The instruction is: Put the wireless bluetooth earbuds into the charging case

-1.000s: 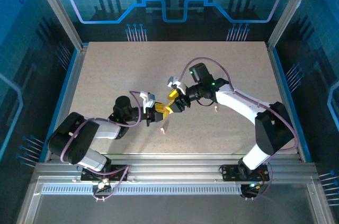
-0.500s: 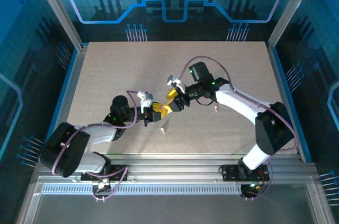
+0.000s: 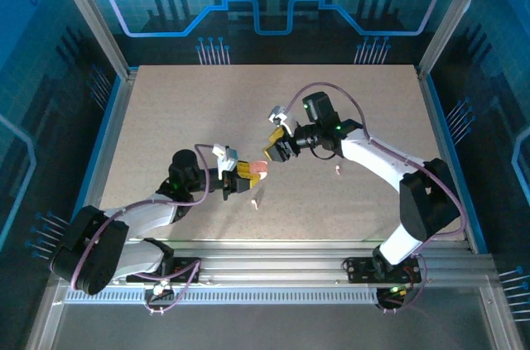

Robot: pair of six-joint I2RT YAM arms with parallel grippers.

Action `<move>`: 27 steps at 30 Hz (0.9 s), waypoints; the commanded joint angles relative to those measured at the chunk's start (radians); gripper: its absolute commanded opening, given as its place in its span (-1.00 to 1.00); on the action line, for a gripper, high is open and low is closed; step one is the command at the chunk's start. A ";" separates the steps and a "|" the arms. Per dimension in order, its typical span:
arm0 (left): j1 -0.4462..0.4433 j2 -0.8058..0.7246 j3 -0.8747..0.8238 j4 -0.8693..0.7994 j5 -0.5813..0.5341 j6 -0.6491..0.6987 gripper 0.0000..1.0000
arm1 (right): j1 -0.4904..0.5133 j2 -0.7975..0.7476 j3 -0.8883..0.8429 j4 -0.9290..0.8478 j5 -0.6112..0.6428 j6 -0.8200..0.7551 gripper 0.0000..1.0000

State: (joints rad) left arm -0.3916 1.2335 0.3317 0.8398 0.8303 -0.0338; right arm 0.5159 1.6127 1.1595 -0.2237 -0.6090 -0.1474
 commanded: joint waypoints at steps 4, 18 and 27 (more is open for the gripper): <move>0.000 -0.088 0.029 -0.215 -0.180 0.062 -0.60 | 0.006 -0.097 -0.001 -0.112 0.124 0.108 0.04; 0.007 -0.255 0.071 -0.616 -0.525 -0.013 -0.60 | 0.113 -0.155 0.013 -0.430 0.392 0.414 -0.01; 0.056 -0.339 0.101 -0.767 -0.612 -0.049 -0.60 | 0.202 -0.047 0.128 -0.560 0.464 0.526 -0.07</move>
State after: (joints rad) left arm -0.3557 0.9161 0.3946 0.1364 0.2707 -0.0547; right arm 0.6903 1.5253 1.2415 -0.7086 -0.1806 0.3088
